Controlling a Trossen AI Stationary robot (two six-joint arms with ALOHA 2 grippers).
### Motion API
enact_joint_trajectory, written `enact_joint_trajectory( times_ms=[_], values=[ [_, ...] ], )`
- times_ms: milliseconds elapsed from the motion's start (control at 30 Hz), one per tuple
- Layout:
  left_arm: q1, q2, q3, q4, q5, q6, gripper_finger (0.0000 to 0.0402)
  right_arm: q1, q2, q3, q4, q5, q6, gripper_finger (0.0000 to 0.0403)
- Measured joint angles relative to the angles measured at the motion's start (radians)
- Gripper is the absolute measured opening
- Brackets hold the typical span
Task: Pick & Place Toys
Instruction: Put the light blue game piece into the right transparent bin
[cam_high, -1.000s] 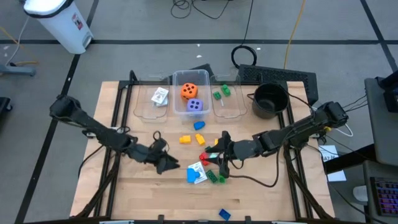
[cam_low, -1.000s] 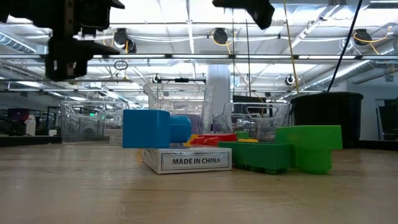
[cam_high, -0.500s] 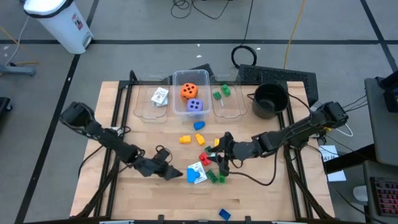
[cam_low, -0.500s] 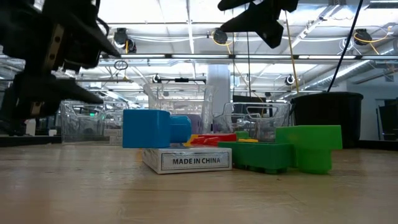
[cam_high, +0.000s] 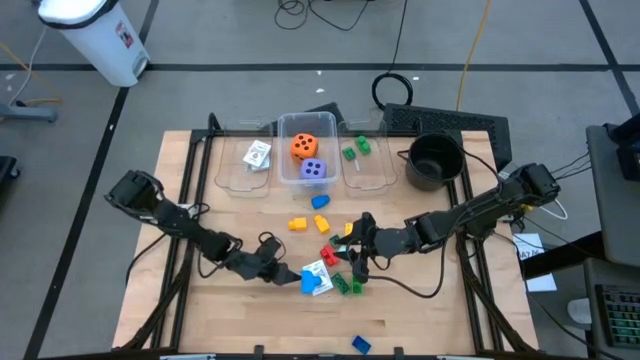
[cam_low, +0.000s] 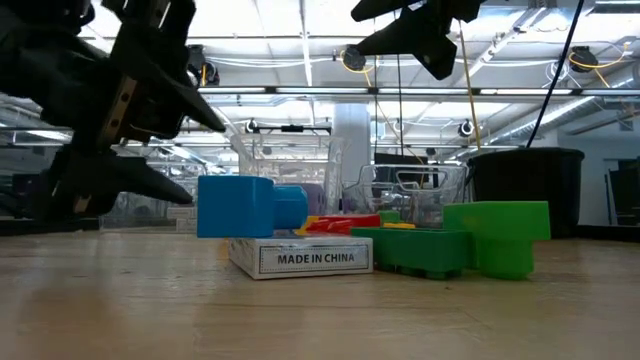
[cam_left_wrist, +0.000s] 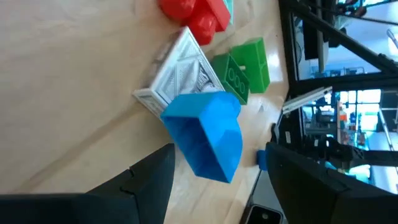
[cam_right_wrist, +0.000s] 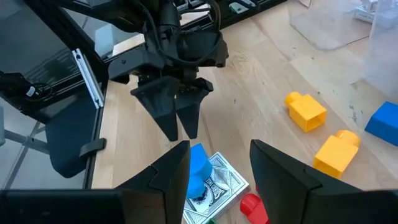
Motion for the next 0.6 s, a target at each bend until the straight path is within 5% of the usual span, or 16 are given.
enact_joint_trajectory(
  times_ms=[600],
  values=[
    [0.072, 0.145, 0.119, 0.003, 0.146, 0.045, 0.0241, -0.032, 0.000, 0.000, 0.000, -0.002, -0.003, 0.0160]
  ],
)
